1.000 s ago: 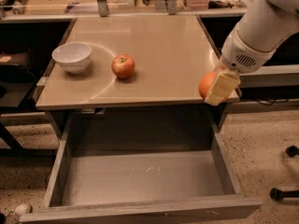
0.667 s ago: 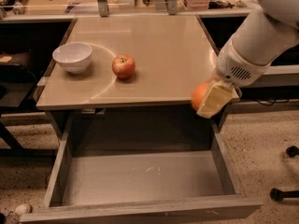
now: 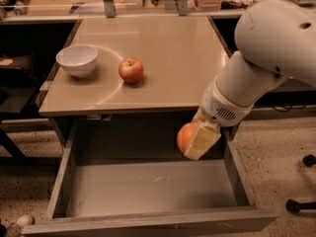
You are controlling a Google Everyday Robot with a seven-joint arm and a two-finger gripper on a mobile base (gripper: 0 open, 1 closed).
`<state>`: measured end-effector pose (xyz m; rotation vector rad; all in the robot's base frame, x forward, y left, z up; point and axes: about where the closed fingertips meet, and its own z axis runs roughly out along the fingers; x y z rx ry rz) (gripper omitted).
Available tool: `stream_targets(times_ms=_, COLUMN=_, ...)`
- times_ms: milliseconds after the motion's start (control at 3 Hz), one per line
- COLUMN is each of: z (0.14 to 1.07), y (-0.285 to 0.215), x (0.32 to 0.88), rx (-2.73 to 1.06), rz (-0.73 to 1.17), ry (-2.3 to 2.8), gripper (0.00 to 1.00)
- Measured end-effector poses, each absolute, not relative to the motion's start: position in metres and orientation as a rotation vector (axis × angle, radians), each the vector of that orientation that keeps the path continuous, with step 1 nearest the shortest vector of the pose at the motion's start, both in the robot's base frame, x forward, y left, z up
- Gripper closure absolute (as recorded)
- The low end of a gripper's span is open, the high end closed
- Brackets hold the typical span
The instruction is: Place orange into top drawer
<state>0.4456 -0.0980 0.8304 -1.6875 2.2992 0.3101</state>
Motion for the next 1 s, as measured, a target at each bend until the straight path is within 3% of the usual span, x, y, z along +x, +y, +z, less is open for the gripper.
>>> stream_targets(times_ms=1000, z=0.77, y=-0.05, x=0.427, rx=-1.676, rz=0.487, ry=2.299, gripper=1.0)
